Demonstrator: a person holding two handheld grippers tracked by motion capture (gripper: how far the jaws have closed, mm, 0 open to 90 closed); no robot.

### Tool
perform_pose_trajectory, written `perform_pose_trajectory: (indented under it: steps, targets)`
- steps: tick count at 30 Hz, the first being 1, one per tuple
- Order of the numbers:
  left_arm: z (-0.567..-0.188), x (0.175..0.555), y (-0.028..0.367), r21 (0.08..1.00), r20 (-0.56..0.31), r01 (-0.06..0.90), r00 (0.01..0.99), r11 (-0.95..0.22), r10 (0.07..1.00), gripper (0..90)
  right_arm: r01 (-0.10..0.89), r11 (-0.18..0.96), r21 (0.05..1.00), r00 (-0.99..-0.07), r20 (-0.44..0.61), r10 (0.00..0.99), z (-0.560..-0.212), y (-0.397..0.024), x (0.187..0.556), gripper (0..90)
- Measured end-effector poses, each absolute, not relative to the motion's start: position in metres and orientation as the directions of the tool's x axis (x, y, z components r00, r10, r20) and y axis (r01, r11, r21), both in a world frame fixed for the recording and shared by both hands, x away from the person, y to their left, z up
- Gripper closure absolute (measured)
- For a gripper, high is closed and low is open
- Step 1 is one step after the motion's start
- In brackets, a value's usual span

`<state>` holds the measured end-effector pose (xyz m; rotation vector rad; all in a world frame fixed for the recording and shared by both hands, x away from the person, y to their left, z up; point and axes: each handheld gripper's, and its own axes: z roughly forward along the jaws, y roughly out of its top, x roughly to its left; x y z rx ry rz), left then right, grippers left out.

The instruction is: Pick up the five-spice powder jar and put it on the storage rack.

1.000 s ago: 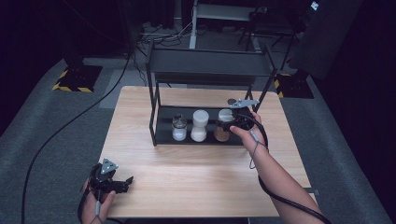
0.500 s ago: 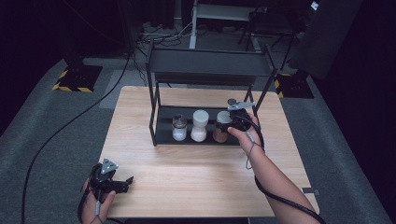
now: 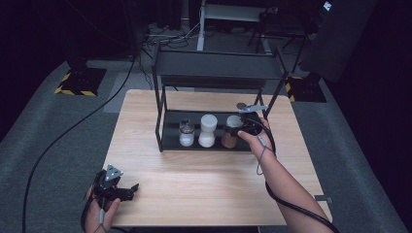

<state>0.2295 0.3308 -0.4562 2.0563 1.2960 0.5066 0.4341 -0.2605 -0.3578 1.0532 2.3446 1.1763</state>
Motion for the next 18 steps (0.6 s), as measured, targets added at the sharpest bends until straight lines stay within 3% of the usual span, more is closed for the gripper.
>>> perform_pose_trajectory:
  steps: [8, 18]
  targets:
    - [-0.456, 0.229, 0.331, 0.698, -0.017, 0.649, 0.438, -0.303, 0.899, 0.4, 0.446, 0.38, 0.81, -0.684, 0.034, 0.729, -0.343, -0.268, 0.422, 11.7]
    - [-0.456, 0.229, 0.331, 0.698, -0.017, 0.649, 0.438, -0.303, 0.899, 0.4, 0.415, 0.363, 0.835, -0.701, 0.039, 0.713, -0.322, -0.287, 0.398, 8.6]
